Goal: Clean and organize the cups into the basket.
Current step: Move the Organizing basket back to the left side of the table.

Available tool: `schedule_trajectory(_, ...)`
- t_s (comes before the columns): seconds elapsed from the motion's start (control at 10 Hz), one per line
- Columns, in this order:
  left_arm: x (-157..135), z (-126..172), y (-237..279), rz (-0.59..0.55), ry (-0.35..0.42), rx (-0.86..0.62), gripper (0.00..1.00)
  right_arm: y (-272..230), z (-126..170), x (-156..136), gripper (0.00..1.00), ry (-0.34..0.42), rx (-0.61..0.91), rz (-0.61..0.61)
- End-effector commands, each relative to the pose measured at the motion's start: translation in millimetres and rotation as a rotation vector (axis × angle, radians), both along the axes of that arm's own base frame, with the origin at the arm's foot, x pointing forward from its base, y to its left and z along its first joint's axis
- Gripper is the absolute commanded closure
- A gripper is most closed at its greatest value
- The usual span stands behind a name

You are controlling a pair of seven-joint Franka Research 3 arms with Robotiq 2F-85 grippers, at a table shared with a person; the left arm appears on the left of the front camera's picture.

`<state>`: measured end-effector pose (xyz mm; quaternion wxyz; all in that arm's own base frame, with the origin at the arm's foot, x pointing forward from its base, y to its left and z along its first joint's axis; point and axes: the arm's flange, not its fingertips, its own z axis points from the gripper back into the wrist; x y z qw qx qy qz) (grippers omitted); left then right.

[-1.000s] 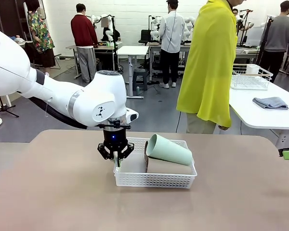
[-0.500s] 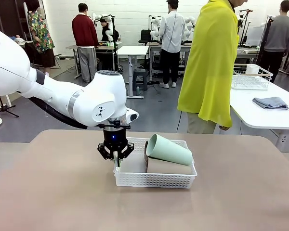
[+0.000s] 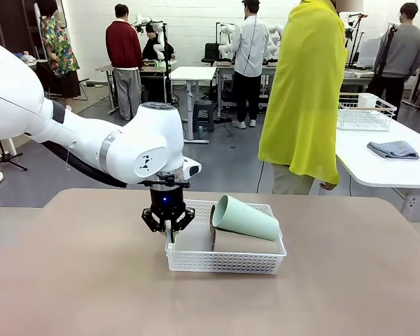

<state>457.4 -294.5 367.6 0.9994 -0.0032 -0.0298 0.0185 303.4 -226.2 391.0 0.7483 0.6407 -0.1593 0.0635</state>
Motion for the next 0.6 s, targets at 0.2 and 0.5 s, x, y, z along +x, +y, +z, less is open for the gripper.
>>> schedule_trajectory(0.2, 0.0, 2.9, -1.7, 0.001, -0.007, -0.005, 1.00, 8.8, 13.4, -7.4, 0.00, 0.155, -0.023, 0.087)
schedule_trajectory(0.5, 0.0, 2.9, -1.7, 0.001, -0.007, -0.005, 1.00, 4.8, 7.6, -7.6, 0.00, 0.095, -0.020, 0.044)
